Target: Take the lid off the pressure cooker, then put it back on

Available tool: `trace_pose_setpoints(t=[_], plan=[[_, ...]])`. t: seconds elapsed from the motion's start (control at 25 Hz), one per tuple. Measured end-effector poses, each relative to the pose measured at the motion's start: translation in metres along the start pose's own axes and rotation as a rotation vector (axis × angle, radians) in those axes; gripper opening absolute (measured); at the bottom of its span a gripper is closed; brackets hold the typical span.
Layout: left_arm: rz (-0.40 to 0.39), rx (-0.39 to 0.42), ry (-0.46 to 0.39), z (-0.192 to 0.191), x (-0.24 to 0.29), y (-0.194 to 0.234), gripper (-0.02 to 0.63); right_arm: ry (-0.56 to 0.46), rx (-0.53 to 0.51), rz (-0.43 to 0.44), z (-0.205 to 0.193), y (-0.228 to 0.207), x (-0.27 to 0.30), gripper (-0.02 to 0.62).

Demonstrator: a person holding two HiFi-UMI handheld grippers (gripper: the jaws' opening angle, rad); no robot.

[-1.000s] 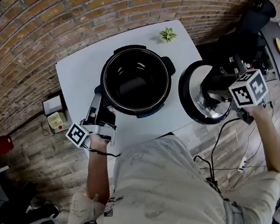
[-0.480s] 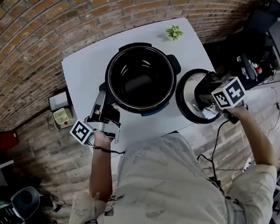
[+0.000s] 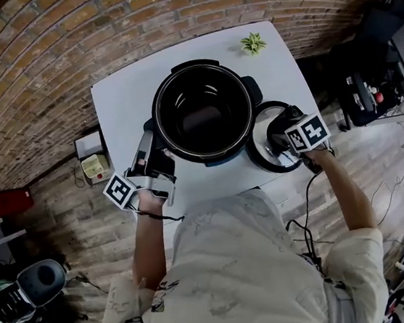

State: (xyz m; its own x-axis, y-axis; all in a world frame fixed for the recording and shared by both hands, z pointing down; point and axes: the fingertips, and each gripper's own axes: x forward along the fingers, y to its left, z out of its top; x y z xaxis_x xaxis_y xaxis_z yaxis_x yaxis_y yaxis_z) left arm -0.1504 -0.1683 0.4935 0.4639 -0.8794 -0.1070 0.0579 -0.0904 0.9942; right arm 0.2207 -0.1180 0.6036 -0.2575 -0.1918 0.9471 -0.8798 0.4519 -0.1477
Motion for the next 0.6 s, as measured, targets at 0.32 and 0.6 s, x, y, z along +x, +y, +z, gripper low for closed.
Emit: trace_pose_setpoints(t=[0.32, 0.6], plan=[[-0.001, 0.005, -0.001, 0.000, -0.001, -0.001, 0.069, 0.015, -0.089, -0.082, -0.004, -0.003, 0.020, 0.293], [0.004, 0.004, -0.005, -0.001, -0.001, 0.000, 0.069, 0.036, -0.077, -0.080, -0.004, -0.004, 0.020, 0.293]])
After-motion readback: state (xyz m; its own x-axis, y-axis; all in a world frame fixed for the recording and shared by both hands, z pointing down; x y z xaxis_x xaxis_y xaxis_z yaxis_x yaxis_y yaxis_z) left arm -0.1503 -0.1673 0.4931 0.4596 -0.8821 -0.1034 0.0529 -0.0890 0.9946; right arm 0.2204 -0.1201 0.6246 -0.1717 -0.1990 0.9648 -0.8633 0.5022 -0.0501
